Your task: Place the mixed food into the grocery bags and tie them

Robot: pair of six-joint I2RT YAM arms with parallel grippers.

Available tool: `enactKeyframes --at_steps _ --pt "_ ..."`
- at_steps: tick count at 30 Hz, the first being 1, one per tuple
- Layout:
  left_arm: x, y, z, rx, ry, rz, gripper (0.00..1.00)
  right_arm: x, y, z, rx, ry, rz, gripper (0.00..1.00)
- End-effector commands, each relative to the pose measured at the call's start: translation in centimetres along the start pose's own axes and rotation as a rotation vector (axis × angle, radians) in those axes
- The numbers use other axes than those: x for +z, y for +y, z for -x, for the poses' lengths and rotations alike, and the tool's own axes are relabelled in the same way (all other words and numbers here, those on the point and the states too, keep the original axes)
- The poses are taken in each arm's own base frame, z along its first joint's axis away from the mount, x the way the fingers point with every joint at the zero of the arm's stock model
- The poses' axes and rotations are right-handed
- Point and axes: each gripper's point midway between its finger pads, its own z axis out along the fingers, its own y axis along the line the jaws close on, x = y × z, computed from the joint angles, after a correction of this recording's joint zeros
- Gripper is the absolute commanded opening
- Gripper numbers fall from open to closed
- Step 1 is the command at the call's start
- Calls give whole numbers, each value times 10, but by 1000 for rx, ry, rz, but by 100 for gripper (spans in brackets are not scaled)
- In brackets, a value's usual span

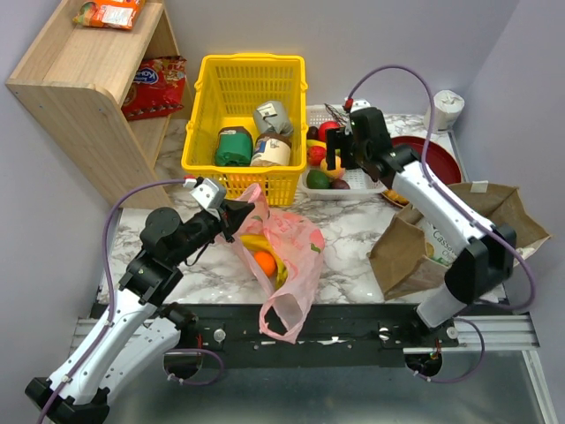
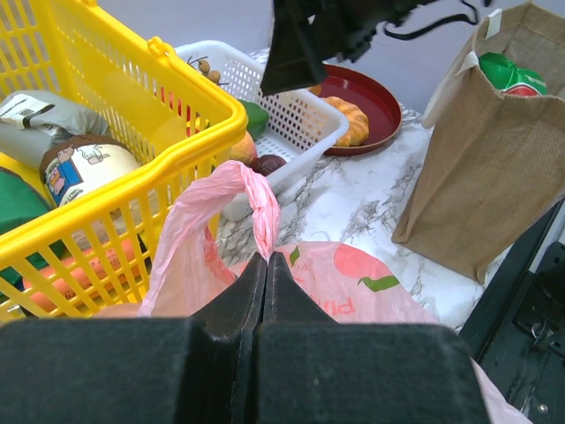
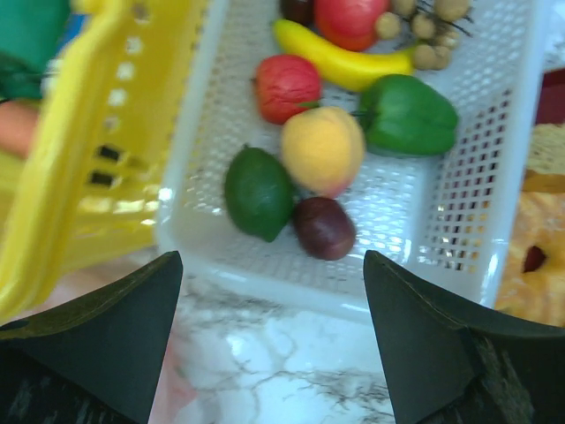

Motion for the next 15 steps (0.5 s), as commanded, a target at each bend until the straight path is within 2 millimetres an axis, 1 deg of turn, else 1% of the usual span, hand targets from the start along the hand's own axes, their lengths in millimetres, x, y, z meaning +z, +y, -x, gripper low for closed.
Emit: enactKeyframes --at_steps 1,2,3,4,6,7,9,10,11,15 --pt "0 2 4 2 -11 11 0 25 -30 -37 -41 233 -119 88" --pt "0 1 4 2 -11 10 0 31 -40 -38 -39 251 -136 86" --pt "0 1 4 2 -11 8 0 45 -44 -51 -41 303 -145 84" --pt "0 1 4 2 -12 11 0 49 -46 -53 -37 322 -140 82" --pt "-1 1 5 3 -15 9 0 65 -48 -71 -40 386 -114 79" --pt "-1 1 5 4 -17 11 0 71 -47 -76 -43 397 -106 78" --pt "-1 1 5 2 -15 11 0 79 -43 -85 -47 427 -81 77" --pt "-1 0 5 3 -15 5 0 87 -43 -96 -51 458 -81 77" --pt "-1 0 5 2 -16 3 0 91 -44 -98 -51 464 -83 76" --pt "-1 -1 5 -1 -16 3 0 105 -54 -118 -69 515 -140 75"
